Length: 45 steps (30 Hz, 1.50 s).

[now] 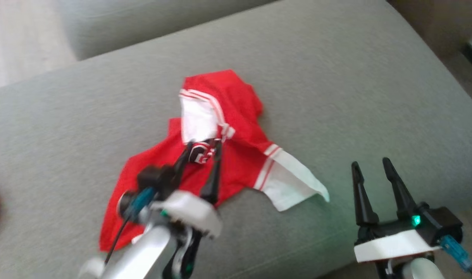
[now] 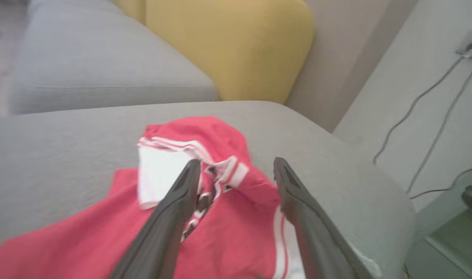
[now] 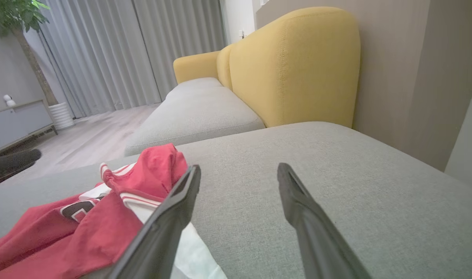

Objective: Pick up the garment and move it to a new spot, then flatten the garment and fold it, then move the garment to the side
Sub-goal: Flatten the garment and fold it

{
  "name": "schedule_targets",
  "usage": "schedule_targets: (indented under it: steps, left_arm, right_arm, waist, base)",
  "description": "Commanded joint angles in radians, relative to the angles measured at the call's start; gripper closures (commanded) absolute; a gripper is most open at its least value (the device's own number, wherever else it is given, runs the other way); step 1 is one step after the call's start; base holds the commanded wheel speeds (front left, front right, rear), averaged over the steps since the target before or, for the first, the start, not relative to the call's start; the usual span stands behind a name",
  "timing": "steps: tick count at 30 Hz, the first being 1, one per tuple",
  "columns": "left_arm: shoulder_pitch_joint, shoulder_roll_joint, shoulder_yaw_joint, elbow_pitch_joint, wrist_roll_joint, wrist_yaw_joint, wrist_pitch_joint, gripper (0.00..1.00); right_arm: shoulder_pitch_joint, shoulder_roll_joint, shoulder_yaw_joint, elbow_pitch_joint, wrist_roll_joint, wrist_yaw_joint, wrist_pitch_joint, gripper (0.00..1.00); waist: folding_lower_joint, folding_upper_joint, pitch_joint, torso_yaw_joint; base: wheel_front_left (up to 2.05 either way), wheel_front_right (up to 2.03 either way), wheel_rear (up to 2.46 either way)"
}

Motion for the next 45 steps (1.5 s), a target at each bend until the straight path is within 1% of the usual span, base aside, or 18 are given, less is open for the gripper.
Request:
schedule_targets:
  steps: [1,5,9,11,17,19,20,22,23,28,33,45]
  left_arm:
    - [0.026,0.025,0.082,-0.061,0.040,0.022,-0.012,0.00]
    - [0.157,0.041,0.178,-0.110,0.116,0.049,-0.012,0.00]
    - [0.264,0.039,0.265,-0.127,0.163,0.047,-0.012,0.00]
    - [0.302,0.037,0.302,-0.131,0.192,0.039,-0.012,0.00]
    - [0.377,0.019,0.400,-0.121,0.268,-0.006,-0.012,0.00]
    - [0.393,0.008,0.428,-0.118,0.292,-0.021,-0.012,0.00]
    - [0.393,0.008,0.428,-0.118,0.292,-0.021,-0.012,0.00]
    - [0.420,-0.012,0.470,-0.118,0.322,-0.044,-0.012,0.00]
    - [0.420,-0.012,0.470,-0.118,0.322,-0.044,-0.012,0.00]
    - [0.461,-0.043,0.529,-0.121,0.365,-0.090,-0.012,0.00]
    - [0.488,-0.069,0.585,-0.123,0.398,-0.126,-0.012,0.00]
    - [0.493,-0.112,0.669,-0.114,0.448,-0.185,-0.012,0.00]
  right_arm:
    - [-0.012,-0.004,0.011,-0.032,-0.016,0.008,-0.006,0.00]
    - [0.008,-0.004,-0.016,-0.033,-0.032,0.008,-0.006,0.00]
    - [0.027,-0.004,-0.028,-0.024,-0.043,0.008,-0.006,0.00]
    - [0.035,-0.004,-0.028,-0.018,-0.052,0.008,-0.006,0.00]
    - [0.052,-0.004,-0.035,-0.004,-0.063,0.008,-0.006,0.00]
    - [0.055,-0.004,-0.040,0.000,-0.067,0.008,-0.006,0.00]
    - [0.055,-0.004,-0.040,0.000,-0.067,0.008,-0.006,0.00]
    - [0.059,-0.004,-0.045,0.008,-0.076,0.008,-0.006,0.00]
    - [0.059,-0.004,-0.045,0.008,-0.076,0.008,-0.006,0.00]
    - [0.063,-0.004,-0.047,0.019,-0.086,0.008,-0.006,0.00]
    - [0.067,-0.004,-0.045,0.037,-0.088,0.008,-0.006,0.00]
    - [0.057,-0.004,-0.035,0.051,-0.091,0.008,-0.006,0.00]
  waist:
    - [0.0000,0.0000,-0.045,0.070]
    - [0.0000,0.0000,-0.070,0.134]
    - [0.0000,0.0000,-0.093,0.194]
    - [0.0000,0.0000,-0.100,0.220]
    - [0.0000,0.0000,-0.117,0.290]
    - [0.0000,0.0000,-0.121,0.310]
    - [0.0000,0.0000,-0.121,0.310]
    - [0.0000,0.0000,-0.129,0.336]
    - [0.0000,0.0000,-0.129,0.336]
    - [0.0000,0.0000,-0.141,0.357]
    - [0.0000,0.0000,-0.151,0.356]
    - [0.0000,0.0000,-0.148,0.338]
  base:
    - [0.00,0.00,0.00]
    - [0.00,0.00,0.00]
    - [0.00,0.00,0.00]
    - [0.00,0.00,0.00]
    - [0.00,0.00,0.00]
    - [0.00,0.00,0.00]
    - [0.00,0.00,0.00]
    - [0.00,0.00,0.00]
    - [0.00,0.00,0.00]
    - [0.00,0.00,0.00]
    - [0.00,0.00,0.00]
    - [0.00,0.00,0.00]
